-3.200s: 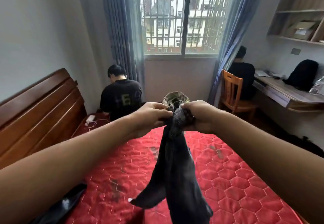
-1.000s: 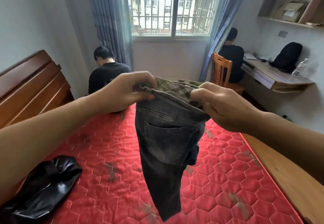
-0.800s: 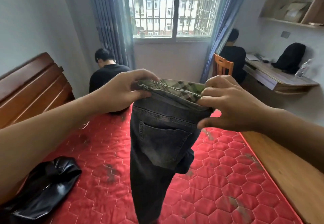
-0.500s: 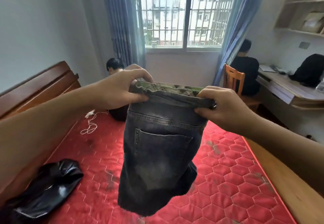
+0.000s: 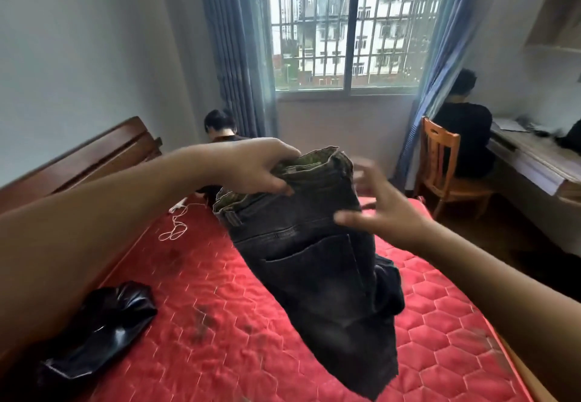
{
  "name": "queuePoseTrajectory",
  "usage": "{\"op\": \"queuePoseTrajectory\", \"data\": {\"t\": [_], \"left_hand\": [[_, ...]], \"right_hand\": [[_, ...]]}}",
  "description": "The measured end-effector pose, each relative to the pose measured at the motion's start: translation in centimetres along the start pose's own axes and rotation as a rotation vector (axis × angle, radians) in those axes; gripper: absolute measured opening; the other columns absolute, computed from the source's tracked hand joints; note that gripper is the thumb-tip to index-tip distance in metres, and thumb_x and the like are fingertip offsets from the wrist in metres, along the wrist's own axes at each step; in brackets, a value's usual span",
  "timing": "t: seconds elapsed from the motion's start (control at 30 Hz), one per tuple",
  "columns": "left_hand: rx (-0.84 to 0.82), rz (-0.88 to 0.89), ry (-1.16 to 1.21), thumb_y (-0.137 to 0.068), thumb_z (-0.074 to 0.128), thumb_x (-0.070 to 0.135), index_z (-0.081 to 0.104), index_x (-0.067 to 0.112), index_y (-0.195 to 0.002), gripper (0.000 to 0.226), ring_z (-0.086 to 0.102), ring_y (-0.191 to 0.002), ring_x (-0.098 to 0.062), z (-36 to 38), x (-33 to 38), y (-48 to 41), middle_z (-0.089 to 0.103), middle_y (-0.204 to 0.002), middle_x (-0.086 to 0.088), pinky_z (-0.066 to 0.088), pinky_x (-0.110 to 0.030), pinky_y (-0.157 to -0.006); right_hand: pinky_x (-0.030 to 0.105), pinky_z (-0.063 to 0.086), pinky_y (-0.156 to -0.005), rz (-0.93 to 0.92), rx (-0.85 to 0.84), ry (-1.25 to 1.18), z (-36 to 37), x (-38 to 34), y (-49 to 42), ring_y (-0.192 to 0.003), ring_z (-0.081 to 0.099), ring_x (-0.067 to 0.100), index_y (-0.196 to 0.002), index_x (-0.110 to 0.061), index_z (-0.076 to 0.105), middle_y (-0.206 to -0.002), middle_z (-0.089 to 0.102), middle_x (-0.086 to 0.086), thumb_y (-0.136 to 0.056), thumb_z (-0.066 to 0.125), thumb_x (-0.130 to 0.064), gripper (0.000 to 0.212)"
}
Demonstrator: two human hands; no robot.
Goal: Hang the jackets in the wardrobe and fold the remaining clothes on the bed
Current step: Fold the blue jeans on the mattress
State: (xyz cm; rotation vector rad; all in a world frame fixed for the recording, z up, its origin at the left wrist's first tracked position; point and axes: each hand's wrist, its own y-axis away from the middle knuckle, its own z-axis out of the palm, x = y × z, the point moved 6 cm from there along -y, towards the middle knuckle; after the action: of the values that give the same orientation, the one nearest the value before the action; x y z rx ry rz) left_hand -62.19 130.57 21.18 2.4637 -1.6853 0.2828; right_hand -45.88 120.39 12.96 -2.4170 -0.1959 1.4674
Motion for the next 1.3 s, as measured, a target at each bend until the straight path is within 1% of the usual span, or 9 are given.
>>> {"op": "queuePoseTrajectory", "data": {"t": [0.07, 0.17, 0.27, 0.37, 0.47, 0.67, 0.87, 1.13, 1.3], "left_hand": [[0.064, 0.018, 0.073, -0.089, 0.073, 0.011, 0.066, 0.015, -0.108, 0.020, 0.063, -0.086, -0.008, -0.2, -0.2, -0.3, 0.066, -0.091, 0.007, 0.049, -0.026, -0.077], [0.131, 0.015, 0.101, -0.090, 0.074, 0.012, 0.065, 0.025, -0.107, 0.023, 0.064, -0.090, -0.004, -1.4, -0.7, -0.4, 0.067, -0.093, 0.016, 0.047, -0.020, -0.079], [0.139, 0.011, 0.064, -0.091, 0.074, 0.017, 0.062, 0.032, -0.104, 0.023, 0.062, -0.090, 0.000, -2.0, -0.8, -0.4, 0.064, -0.092, 0.024, 0.043, -0.012, -0.076], [0.176, -0.008, 0.056, -0.092, 0.072, 0.016, 0.063, 0.020, -0.108, 0.018, 0.063, -0.091, -0.009, -2.4, -1.0, -0.4, 0.064, -0.092, 0.012, 0.049, -0.031, -0.080], [0.203, -0.027, 0.024, -0.092, 0.072, 0.014, 0.063, 0.014, -0.111, 0.021, 0.063, -0.095, -0.019, -3.1, -1.2, 0.1, 0.065, -0.096, 0.003, 0.050, -0.043, -0.085], [0.215, -0.062, 0.018, -0.091, 0.072, 0.011, 0.063, 0.020, -0.104, 0.018, 0.060, -0.085, -0.007, -3.5, -1.5, 1.2, 0.064, -0.090, 0.011, 0.047, -0.028, -0.076], [0.190, -0.174, 0.035, -0.090, 0.073, 0.009, 0.065, 0.016, -0.108, 0.021, 0.060, -0.083, 0.000, -4.0, -3.8, 4.6, 0.067, -0.090, 0.008, 0.044, -0.019, -0.074], [0.177, -0.289, 0.012, -0.090, 0.073, 0.011, 0.067, 0.023, -0.110, 0.024, 0.064, -0.089, 0.001, -4.6, -6.2, 9.3, 0.070, -0.094, 0.012, 0.050, -0.020, -0.078], [0.164, -0.329, 0.097, -0.090, 0.072, 0.006, 0.067, 0.016, -0.110, 0.022, 0.068, -0.090, -0.006, -4.7, -6.6, 10.5, 0.074, -0.095, 0.008, 0.051, -0.017, -0.075]], "right_hand": [[0.023, 0.055, -0.087, 0.220, -0.173, 0.020, 0.2, 5.8, 2.4, -0.108, 0.067, 0.016, -0.127, -0.016, 0.062, -0.118, 0.072, 0.005, -0.081, 0.082, -0.003, 0.052], [0.040, 0.053, -0.080, 0.325, -0.097, 0.282, -1.0, 12.6, 5.5, -0.086, 0.061, 0.012, -0.100, -0.005, 0.072, -0.095, 0.075, 0.010, -0.089, 0.075, -0.009, 0.012], [0.043, 0.047, -0.076, 0.286, 0.026, 0.302, -1.6, 14.6, 6.1, -0.080, 0.059, 0.014, -0.090, -0.009, 0.069, -0.084, 0.070, 0.009, -0.093, 0.071, -0.017, 0.009], [0.041, 0.048, -0.077, 0.295, 0.249, 0.336, -2.3, 16.0, 6.7, -0.083, 0.061, 0.024, -0.098, -0.018, 0.070, -0.086, 0.064, 0.007, -0.097, 0.066, -0.029, 0.012], [0.048, 0.057, -0.075, 0.566, 0.408, -0.270, -0.5, 17.9, 7.8, -0.073, 0.066, 0.026, -0.115, -0.020, 0.062, -0.084, 0.067, 0.013, -0.098, 0.059, -0.046, 0.031], [0.033, 0.044, -0.061, 0.623, 0.196, -0.967, 5.3, 16.2, 4.9, -0.067, 0.059, 0.017, -0.124, -0.021, 0.061, -0.081, 0.065, 0.004, -0.093, 0.062, -0.034, 0.033], [0.039, 0.048, -0.081, 0.696, -0.280, -0.865, 9.9, 16.2, 6.5, -0.101, 0.054, 0.031, -0.128, -0.014, 0.062, -0.114, 0.062, 0.015, -0.097, 0.060, -0.050, 0.048], [0.032, 0.048, -0.065, 0.584, -0.060, -1.097, 11.1, 15.1, 5.1, -0.075, 0.062, 0.025, -0.098, 0.001, 0.075, -0.094, 0.068, 0.018, -0.080, 0.065, 0.001, 0.021], [0.028, 0.045, -0.069, 0.454, -0.033, -0.628, 7.9, 13.6, 3.5, -0.080, 0.057, 0.021, -0.091, -0.005, 0.070, -0.084, 0.064, 0.007, -0.090, 0.062, 0.007, 0.015]]}}
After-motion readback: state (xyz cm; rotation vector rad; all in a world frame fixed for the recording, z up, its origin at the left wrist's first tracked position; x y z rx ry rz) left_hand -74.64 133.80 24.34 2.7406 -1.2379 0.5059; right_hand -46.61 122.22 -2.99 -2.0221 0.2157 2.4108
